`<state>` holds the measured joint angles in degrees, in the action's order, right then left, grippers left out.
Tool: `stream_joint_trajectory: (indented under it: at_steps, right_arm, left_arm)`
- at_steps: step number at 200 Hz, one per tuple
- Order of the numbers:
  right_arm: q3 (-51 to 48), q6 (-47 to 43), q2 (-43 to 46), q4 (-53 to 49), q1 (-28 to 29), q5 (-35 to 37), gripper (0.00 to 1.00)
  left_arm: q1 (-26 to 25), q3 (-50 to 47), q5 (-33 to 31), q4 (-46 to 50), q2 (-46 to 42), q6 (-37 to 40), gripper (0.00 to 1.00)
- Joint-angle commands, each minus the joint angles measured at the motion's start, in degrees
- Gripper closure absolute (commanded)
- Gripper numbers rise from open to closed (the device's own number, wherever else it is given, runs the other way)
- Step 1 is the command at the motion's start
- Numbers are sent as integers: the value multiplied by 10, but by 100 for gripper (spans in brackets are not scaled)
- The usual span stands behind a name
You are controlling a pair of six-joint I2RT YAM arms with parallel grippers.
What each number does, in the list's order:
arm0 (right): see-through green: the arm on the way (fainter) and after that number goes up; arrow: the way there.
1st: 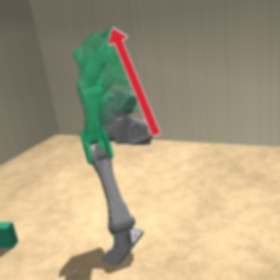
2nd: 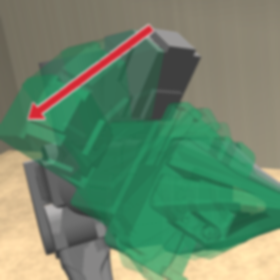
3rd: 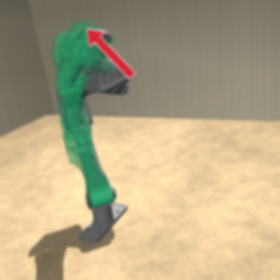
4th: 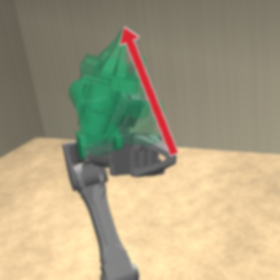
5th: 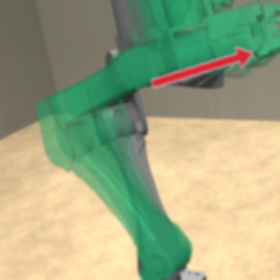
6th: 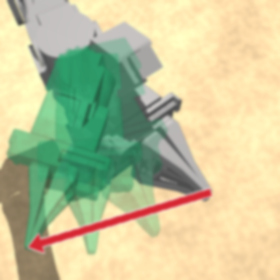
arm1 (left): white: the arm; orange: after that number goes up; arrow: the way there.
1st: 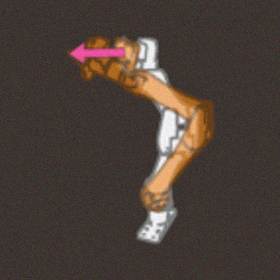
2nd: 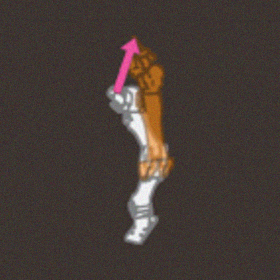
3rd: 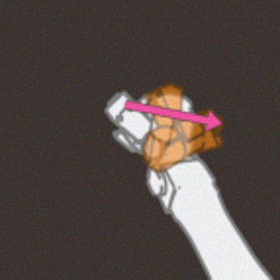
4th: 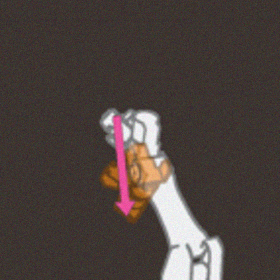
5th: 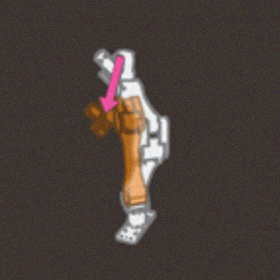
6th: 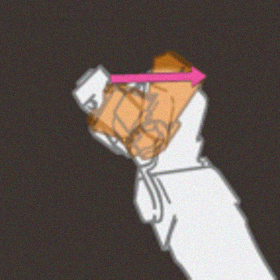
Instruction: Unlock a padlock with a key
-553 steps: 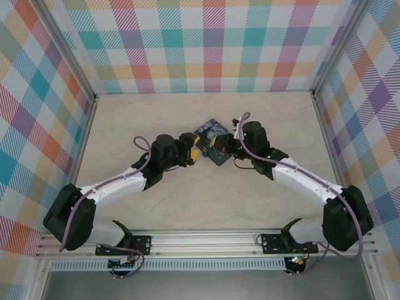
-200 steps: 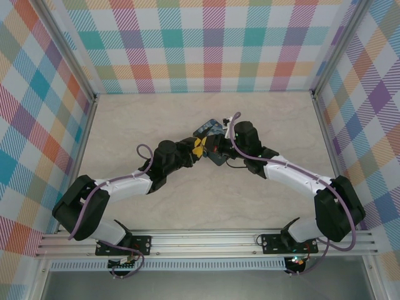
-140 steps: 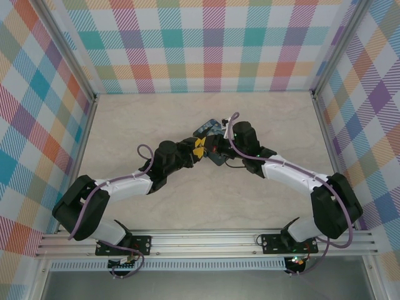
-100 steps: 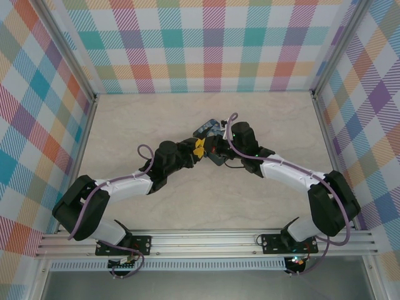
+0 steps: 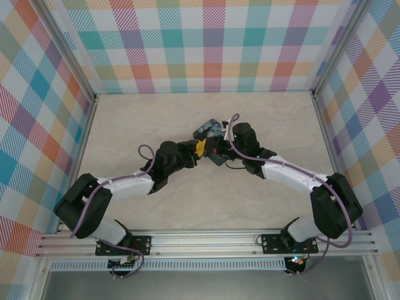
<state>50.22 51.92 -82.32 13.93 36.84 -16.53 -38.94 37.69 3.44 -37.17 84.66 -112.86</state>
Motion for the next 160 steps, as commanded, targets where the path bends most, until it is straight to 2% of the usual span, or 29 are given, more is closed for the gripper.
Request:
stream_joint_trajectory:
  at_steps: [1, 78, 123, 144, 160]
  right_arm:
    - [-8, 6, 21, 12, 3, 2, 100]
    - [-19, 16, 13, 15, 4, -4, 100]
    - [-22, 14, 20, 5, 3, 3, 100]
    - [-30, 11, 37, -1, -2, 7, 100]
    - [-48, 10, 56, 9, -18, -3, 95]
  left_arm:
    - [-5, -3, 2, -20, 3, -107, 80]
    - [-5, -5, -1, -25, 3, -109, 84]
    - [-5, -5, -4, -26, 5, -102, 99]
    - [-5, 0, -10, -15, -2, -66, 100]
    - [-4, 16, -23, 18, -18, 10, 100]
